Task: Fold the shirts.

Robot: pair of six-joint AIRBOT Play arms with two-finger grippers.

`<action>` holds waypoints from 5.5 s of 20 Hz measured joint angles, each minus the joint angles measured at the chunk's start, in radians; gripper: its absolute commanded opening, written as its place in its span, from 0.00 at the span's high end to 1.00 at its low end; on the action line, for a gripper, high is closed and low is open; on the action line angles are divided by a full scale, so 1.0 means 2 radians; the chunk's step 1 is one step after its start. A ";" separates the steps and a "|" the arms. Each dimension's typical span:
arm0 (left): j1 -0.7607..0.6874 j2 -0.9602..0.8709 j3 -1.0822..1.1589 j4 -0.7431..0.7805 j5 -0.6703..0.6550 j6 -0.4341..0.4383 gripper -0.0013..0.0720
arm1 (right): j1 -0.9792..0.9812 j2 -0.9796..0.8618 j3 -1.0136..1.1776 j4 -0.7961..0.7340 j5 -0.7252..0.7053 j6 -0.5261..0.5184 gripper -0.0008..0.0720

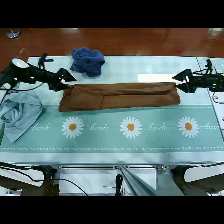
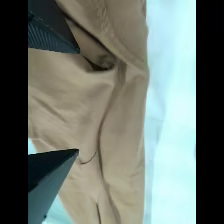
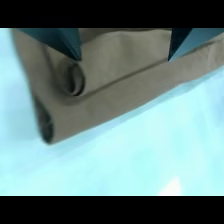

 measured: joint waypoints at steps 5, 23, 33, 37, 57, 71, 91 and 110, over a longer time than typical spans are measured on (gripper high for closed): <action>0.057 0.047 0.034 0.103 -0.069 -0.050 0.02 | -0.055 -0.010 0.015 -0.044 0.039 0.004 0.14; -0.126 0.237 -0.113 0.148 0.091 -0.054 0.95 | 0.035 -0.006 0.017 -0.097 0.128 -0.009 0.95; -0.273 0.160 -0.088 0.144 0.091 -0.036 0.95 | 0.032 0.370 -0.152 -0.172 0.165 0.023 0.95; -0.352 0.070 -0.020 0.109 0.096 -0.035 0.95 | 0.032 0.509 -0.192 -0.171 0.183 0.069 0.95; -0.372 -0.044 0.130 -0.062 0.002 -0.005 0.95 | 0.050 0.618 -0.208 -0.095 0.204 0.128 0.95; -0.044 0.441 -0.125 -0.035 -0.051 0.052 0.95 | 0.443 0.166 0.023 -0.102 -0.019 0.140 0.95; -0.034 0.538 -0.310 -0.034 -0.002 0.037 0.95 | 0.340 0.156 0.147 -0.188 0.163 0.148 0.14; -0.034 0.508 -0.332 -0.034 0.025 0.044 0.95 | 0.312 0.282 -0.430 0.061 -0.154 0.125 0.23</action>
